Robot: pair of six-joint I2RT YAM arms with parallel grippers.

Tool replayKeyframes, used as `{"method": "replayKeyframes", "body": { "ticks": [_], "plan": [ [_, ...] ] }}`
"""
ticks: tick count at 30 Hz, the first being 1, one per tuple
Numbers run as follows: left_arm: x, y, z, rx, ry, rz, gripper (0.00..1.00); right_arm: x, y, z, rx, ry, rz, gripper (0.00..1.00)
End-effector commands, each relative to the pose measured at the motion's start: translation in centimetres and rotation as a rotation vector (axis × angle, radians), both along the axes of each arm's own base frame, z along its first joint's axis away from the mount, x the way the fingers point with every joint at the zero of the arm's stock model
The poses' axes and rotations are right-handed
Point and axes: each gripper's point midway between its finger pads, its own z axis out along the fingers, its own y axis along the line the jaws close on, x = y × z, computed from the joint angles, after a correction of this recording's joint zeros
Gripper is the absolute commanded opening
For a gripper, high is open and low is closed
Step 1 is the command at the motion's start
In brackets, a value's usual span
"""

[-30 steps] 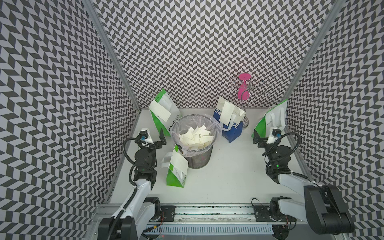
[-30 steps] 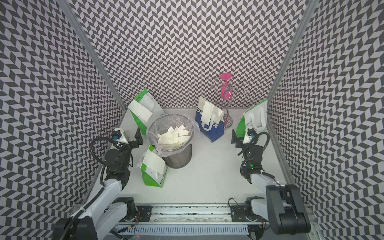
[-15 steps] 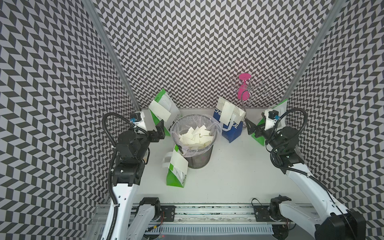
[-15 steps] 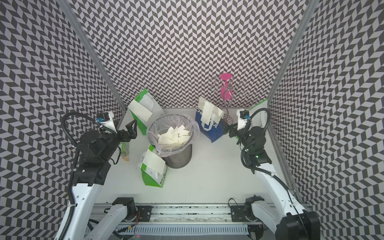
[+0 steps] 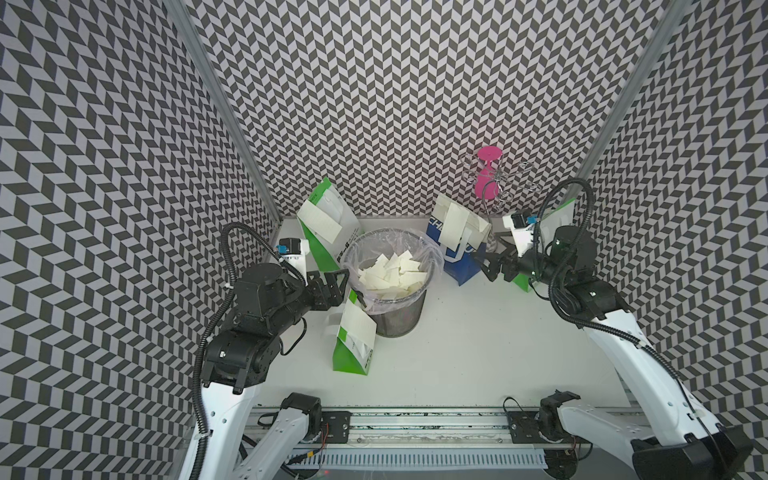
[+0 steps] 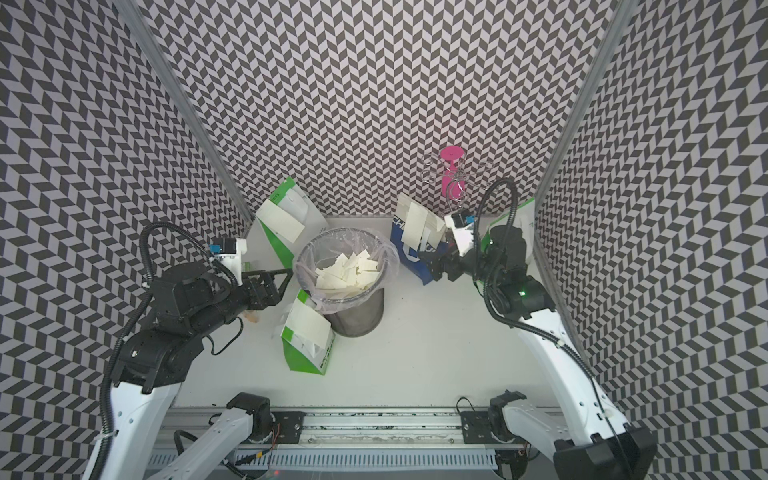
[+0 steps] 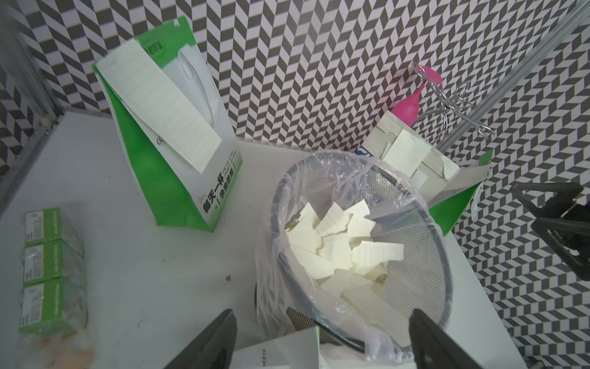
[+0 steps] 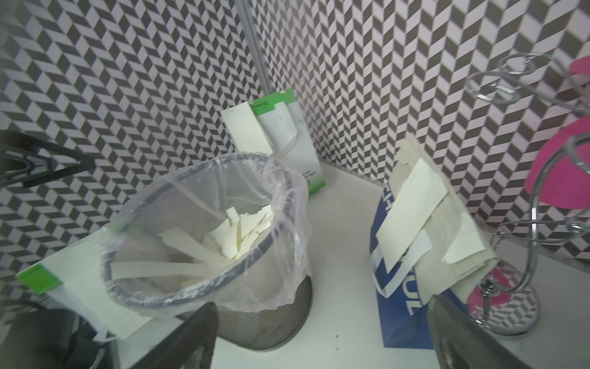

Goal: Shred takeout receipts and throw away
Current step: Tear off the takeout receipt from the takeout bag.

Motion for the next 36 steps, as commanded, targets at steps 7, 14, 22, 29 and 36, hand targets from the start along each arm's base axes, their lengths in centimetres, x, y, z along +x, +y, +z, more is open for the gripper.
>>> {"method": "replayKeyframes", "body": {
  "ticks": [7,14,22,29,36],
  "plan": [
    [-4.2,-0.3,-2.9,-0.011,0.24,-0.024,0.77,-5.4,5.5,-0.4,-0.034,0.087,0.231,1.0],
    [-7.1,0.5,-6.0,0.039,0.378,-0.032,0.6,-6.9,7.9,0.5,-0.017,0.087,0.315,1.0],
    [-7.9,-0.1,-7.6,0.018,0.406,-0.07,0.26,-8.4,10.6,1.8,0.016,0.077,0.402,1.0],
    [-8.3,-0.9,-7.9,0.008,0.408,-0.126,0.27,-9.2,12.2,1.1,0.019,0.095,0.441,1.0],
    [-8.2,-0.3,-5.5,0.026,0.38,-0.099,0.33,-9.8,13.3,-0.1,0.002,0.121,0.465,1.0]
  ]
}}
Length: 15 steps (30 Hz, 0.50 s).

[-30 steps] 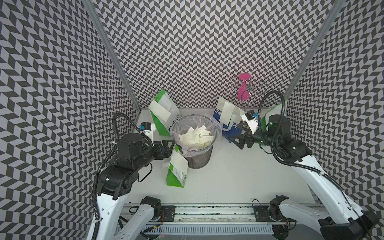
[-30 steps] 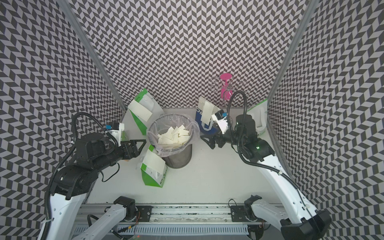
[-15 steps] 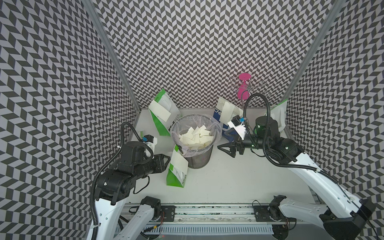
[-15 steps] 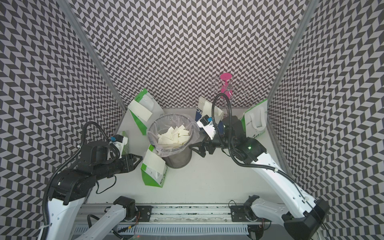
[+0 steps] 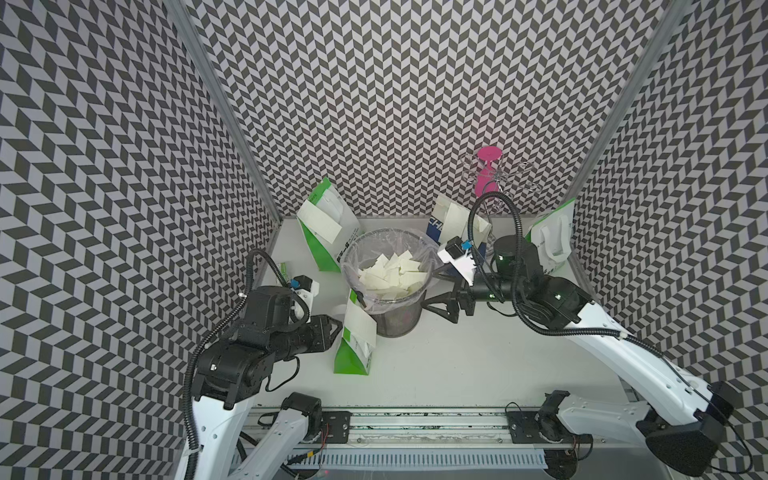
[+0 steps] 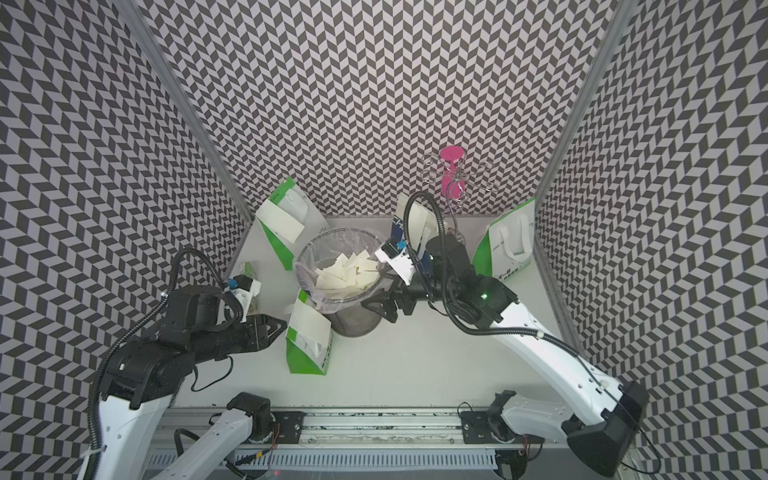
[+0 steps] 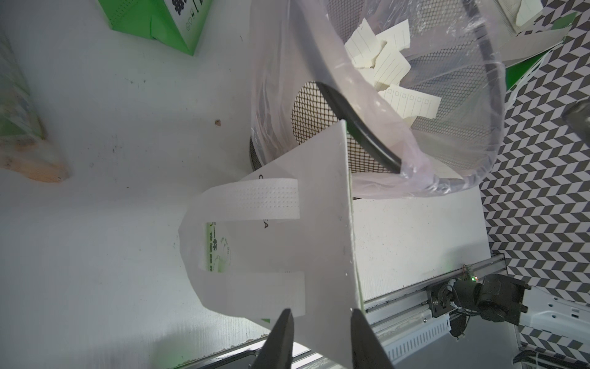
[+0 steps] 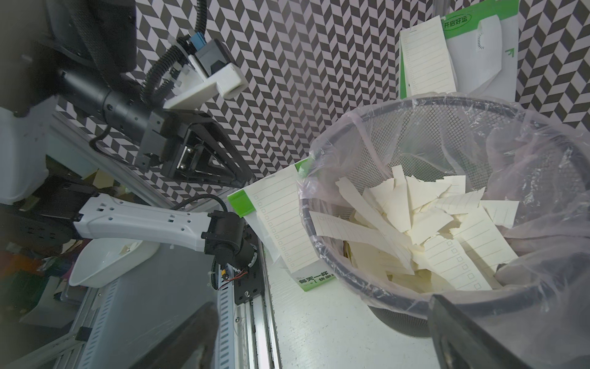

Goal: Shred takeout receipts and throw away
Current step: Tear off the takeout receipt from the takeout bag.

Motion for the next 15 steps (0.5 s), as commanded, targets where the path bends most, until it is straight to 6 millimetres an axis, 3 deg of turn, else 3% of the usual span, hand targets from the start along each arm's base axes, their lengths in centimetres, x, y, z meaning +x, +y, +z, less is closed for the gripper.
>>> {"method": "replayKeyframes", "body": {
  "ticks": [1,8,12,15],
  "plan": [
    [-0.6,-0.2,1.2,-0.015,-0.012,-0.019,0.33,0.2,0.7,0.6,0.024,-0.026,0.003,1.0],
    [-2.0,-1.1,-0.5,-0.065,0.041,-0.062,0.3,-0.2,1.2,-0.1,0.01,-0.017,0.018,1.0],
    [-2.0,-1.3,-0.4,-0.073,0.048,-0.071,0.3,-0.4,1.6,-0.6,-0.002,-0.011,0.031,1.0],
    [-2.0,-1.0,-1.0,-0.053,0.051,-0.064,0.24,-0.5,1.8,-0.6,-0.003,-0.01,0.034,1.0]
  ]
}}
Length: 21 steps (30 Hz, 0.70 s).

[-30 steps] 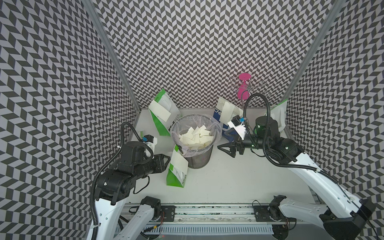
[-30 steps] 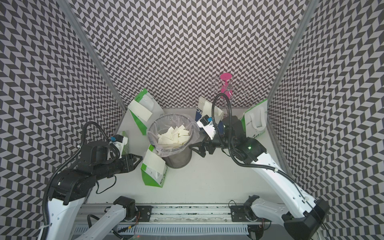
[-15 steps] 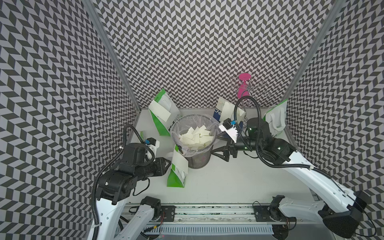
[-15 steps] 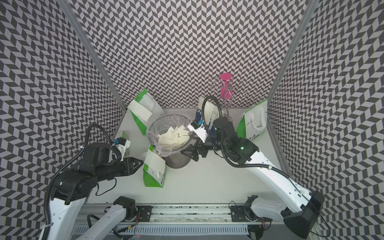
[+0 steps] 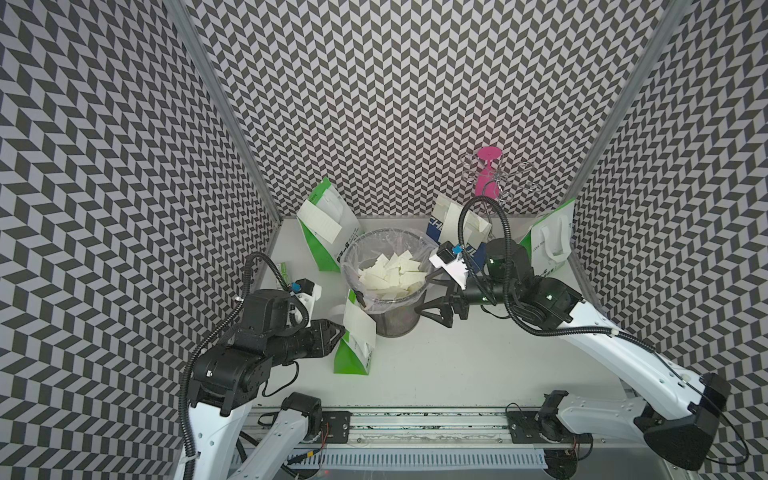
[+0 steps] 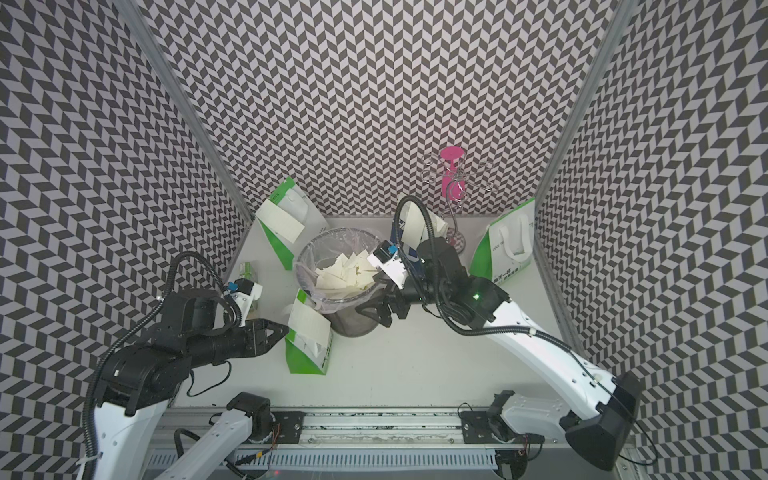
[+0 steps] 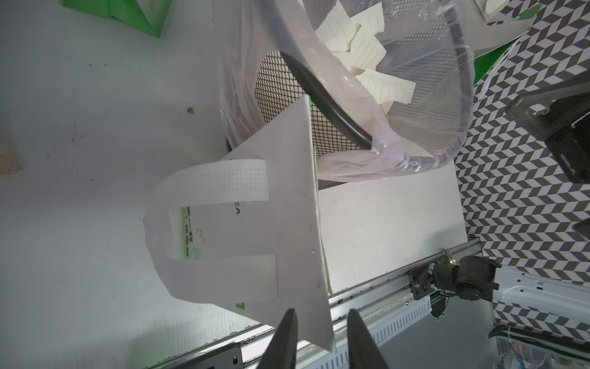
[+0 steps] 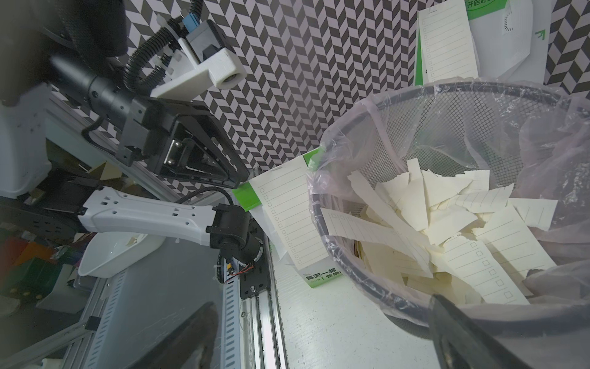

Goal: Shred takeout receipts and throw away
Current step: Tear off the takeout receipt from the takeout bag.

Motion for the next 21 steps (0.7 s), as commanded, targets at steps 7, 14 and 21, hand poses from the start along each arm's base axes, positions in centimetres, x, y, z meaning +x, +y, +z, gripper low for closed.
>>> {"method": "replayKeyframes", "body": {
  "ticks": [7,14,21],
  "plan": [
    [-0.2,0.5,-2.6,0.058,0.058,-0.006,0.18,-0.9,2.0,0.3,0.038,-0.003,0.042,0.99],
    [0.4,0.9,-2.8,0.099,0.049,0.0,0.1,-1.9,3.9,0.3,0.074,0.017,0.083,0.99],
    [1.1,1.5,-2.5,0.142,0.031,0.012,0.01,-3.1,7.0,1.1,0.152,0.029,0.102,0.97]
  ]
}}
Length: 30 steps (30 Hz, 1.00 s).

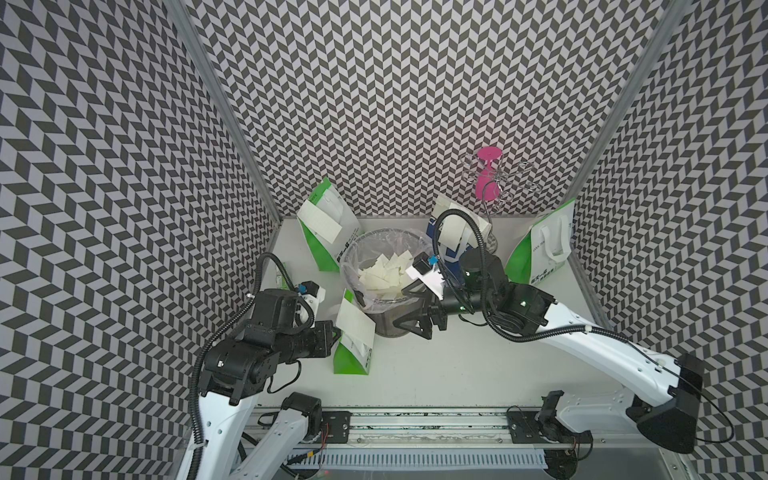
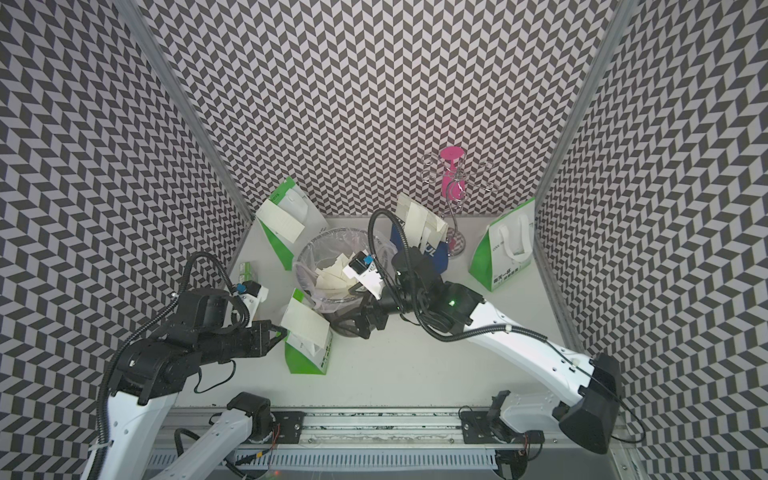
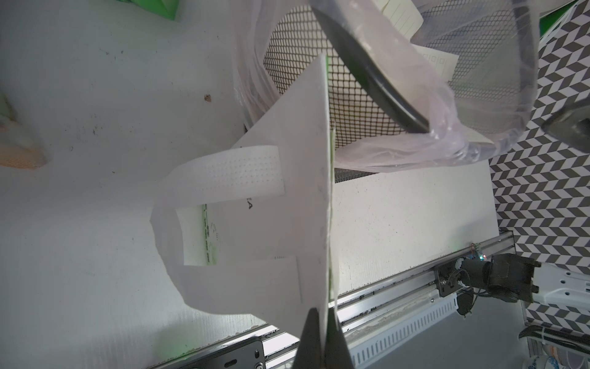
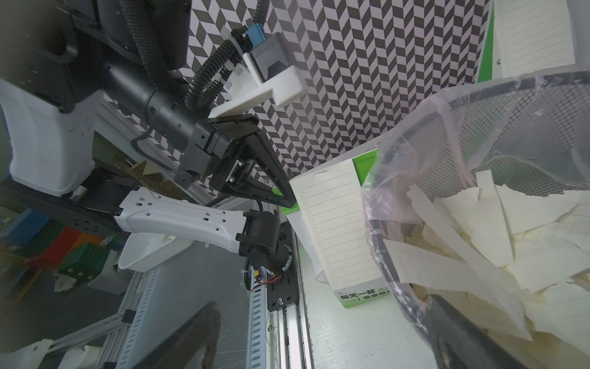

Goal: Shred takeout receipts and throw away
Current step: Tear off the takeout receipt from the takeout bag.

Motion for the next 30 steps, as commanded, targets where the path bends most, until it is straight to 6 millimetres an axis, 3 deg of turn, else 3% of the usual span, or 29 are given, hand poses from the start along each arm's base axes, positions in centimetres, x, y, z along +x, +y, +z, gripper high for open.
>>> {"method": "replayKeyframes", "body": {
  "ticks": [1,6,13,22,30],
  "plan": [
    [0.5,0.7,0.1,0.055,-0.01,0.012,0.0,-0.3,2.1,1.6,0.099,-0.016,0.002,0.97],
    [0.5,0.7,0.6,0.059,-0.045,-0.006,0.0,-1.6,5.2,1.1,0.093,-0.043,0.03,0.93],
    [-0.1,0.3,0.6,0.041,-0.111,-0.058,0.0,-3.1,8.0,0.0,0.076,-0.088,0.07,0.88],
    [-0.7,0.7,0.5,0.076,-0.143,-0.084,0.0,-1.5,10.7,-0.9,0.042,-0.21,-0.008,0.87],
    [-1.2,1.1,0.2,0.099,-0.132,-0.082,0.0,0.5,12.3,-3.1,-0.028,-0.265,-0.057,0.92]
  ]
}}
